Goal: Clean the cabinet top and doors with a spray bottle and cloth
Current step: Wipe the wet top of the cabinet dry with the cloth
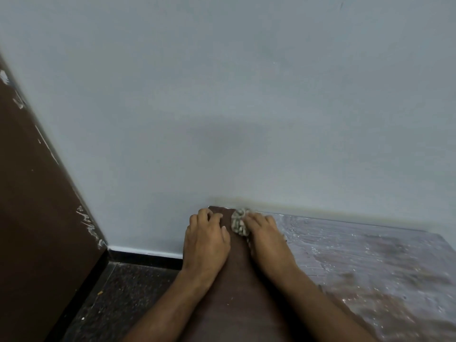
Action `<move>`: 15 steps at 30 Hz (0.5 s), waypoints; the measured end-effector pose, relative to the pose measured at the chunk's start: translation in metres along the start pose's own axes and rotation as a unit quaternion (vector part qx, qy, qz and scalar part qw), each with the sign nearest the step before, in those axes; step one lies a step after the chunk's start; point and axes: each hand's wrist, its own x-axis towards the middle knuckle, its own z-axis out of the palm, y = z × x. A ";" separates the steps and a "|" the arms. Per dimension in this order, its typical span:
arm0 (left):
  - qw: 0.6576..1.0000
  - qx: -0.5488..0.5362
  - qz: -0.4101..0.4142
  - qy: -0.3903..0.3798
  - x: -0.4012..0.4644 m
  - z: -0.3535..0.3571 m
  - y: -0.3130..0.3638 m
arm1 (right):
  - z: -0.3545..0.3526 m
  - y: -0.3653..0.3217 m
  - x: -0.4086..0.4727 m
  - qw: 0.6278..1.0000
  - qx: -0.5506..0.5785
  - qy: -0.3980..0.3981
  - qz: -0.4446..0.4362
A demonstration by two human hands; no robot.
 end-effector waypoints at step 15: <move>0.999 0.001 0.034 -0.031 0.001 0.005 0.002 | -0.008 0.014 0.002 0.999 0.039 -0.009 0.008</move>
